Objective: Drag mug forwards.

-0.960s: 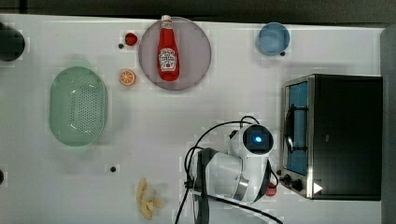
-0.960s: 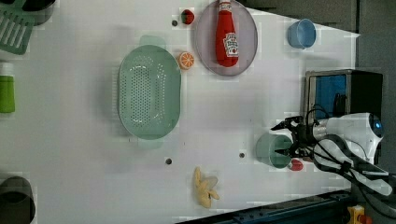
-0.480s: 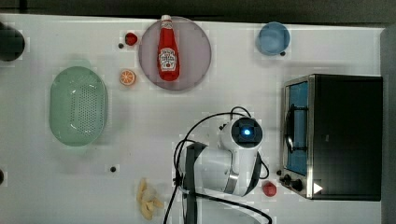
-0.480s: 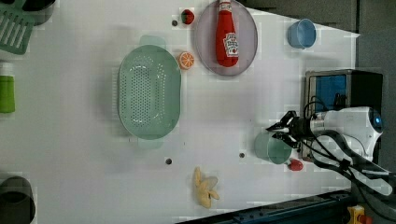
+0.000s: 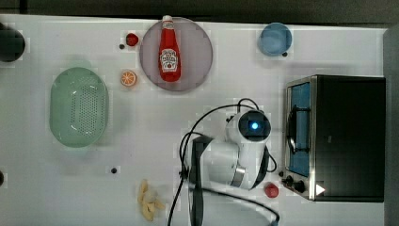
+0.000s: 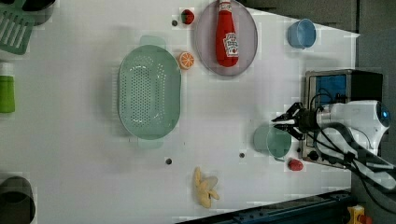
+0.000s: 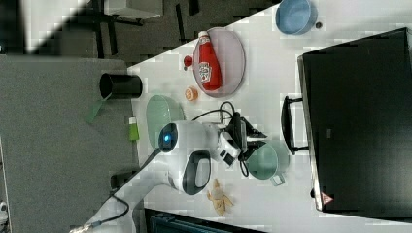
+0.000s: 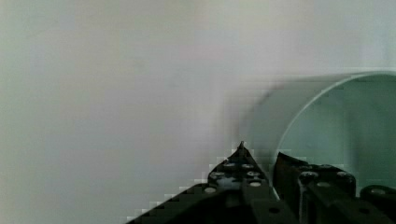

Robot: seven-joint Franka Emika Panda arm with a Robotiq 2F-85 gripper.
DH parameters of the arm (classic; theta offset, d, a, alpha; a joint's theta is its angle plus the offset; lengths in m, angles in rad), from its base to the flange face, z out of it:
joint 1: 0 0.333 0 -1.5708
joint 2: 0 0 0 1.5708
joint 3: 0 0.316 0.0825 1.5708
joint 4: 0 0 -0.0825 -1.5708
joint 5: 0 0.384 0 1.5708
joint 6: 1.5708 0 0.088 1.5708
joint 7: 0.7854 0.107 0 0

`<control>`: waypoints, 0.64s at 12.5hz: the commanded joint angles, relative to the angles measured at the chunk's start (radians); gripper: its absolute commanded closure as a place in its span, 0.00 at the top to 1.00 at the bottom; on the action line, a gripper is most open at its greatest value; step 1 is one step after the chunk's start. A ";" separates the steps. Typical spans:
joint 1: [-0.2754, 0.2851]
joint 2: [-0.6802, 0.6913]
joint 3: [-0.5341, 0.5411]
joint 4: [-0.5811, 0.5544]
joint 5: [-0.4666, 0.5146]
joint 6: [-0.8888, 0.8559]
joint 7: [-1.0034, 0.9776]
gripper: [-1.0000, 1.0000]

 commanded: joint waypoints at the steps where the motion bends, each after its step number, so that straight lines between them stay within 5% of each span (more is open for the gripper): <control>1: 0.011 0.062 -0.008 0.110 0.003 -0.009 0.020 0.18; 8: 0.019 0.222 -0.009 0.405 0.003 -0.152 0.020 0.18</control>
